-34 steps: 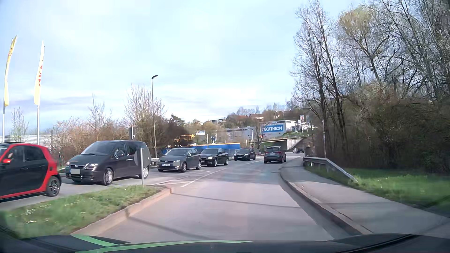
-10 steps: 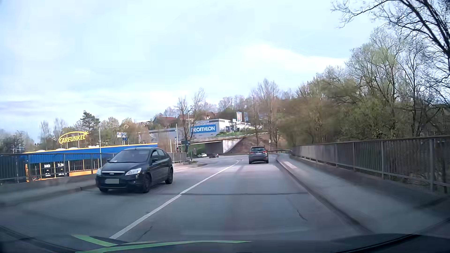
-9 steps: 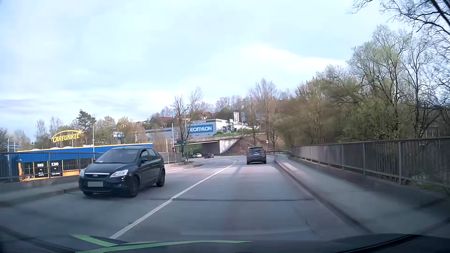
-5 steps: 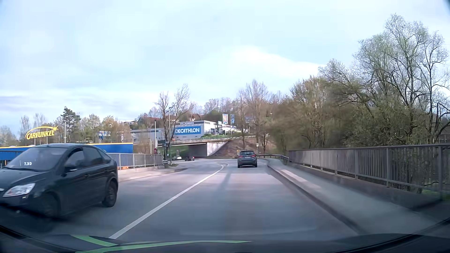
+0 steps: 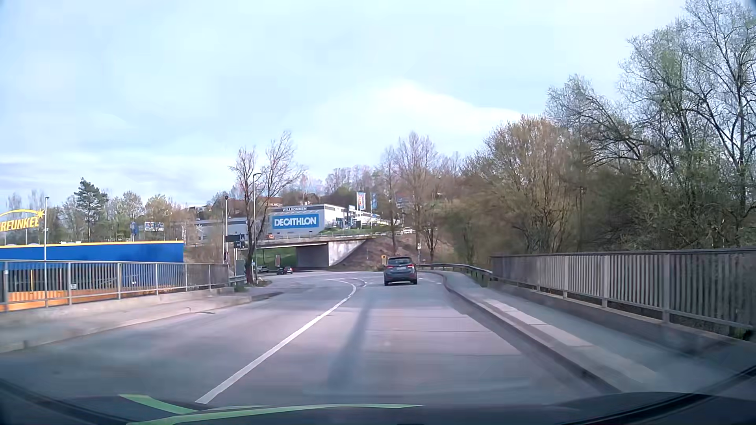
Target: Follow the waypoints while adhering to traffic rules and regulations
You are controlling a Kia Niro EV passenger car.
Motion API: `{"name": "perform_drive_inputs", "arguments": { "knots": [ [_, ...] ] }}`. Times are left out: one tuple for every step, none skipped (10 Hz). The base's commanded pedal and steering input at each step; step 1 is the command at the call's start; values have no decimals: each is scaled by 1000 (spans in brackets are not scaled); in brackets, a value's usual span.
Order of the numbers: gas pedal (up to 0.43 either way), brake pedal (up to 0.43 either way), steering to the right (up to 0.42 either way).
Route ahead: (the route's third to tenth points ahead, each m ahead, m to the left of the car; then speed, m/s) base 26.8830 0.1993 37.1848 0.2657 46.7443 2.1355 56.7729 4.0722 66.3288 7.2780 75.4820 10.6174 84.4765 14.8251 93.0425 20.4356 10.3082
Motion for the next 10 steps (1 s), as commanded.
{"name": "perform_drive_inputs", "arguments": {
  "knots": [
    [110,0,19],
    [110,0,18],
    [110,0,17],
    [110,0,16],
    [110,0,15],
    [110,0,15],
    [110,0,11],
    [110,0,6],
    [118,0,5],
    [118,0,5]
  ]
}}
